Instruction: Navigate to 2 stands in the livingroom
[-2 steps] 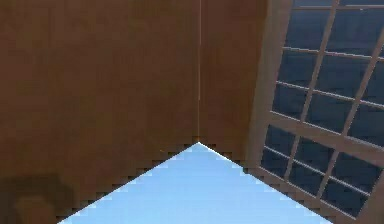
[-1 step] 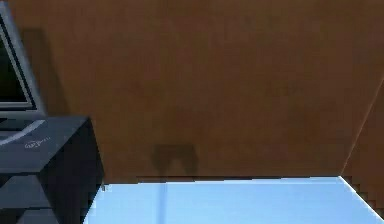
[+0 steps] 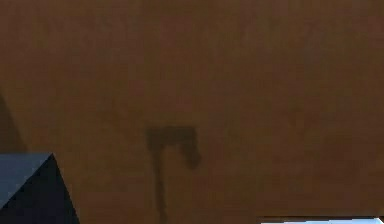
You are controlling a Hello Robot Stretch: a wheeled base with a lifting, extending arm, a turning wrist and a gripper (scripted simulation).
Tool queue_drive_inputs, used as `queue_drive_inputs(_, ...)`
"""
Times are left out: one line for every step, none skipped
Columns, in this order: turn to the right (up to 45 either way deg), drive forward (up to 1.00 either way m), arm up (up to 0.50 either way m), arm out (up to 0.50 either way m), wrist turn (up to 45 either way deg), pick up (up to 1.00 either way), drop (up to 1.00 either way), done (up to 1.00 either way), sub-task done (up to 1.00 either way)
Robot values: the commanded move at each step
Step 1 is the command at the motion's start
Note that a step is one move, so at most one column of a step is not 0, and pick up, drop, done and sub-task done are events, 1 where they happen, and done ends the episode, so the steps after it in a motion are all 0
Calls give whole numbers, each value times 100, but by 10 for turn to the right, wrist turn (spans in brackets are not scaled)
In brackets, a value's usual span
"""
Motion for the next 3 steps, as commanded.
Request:
queue_drive_inputs(-450,0,0,0,0,0,0,0,0)
queue_drive_inputs(-180,0,0,0,0,0,0,0,0)
queue_drive_inputs(0,0,0,0,0,0,0,0,100)
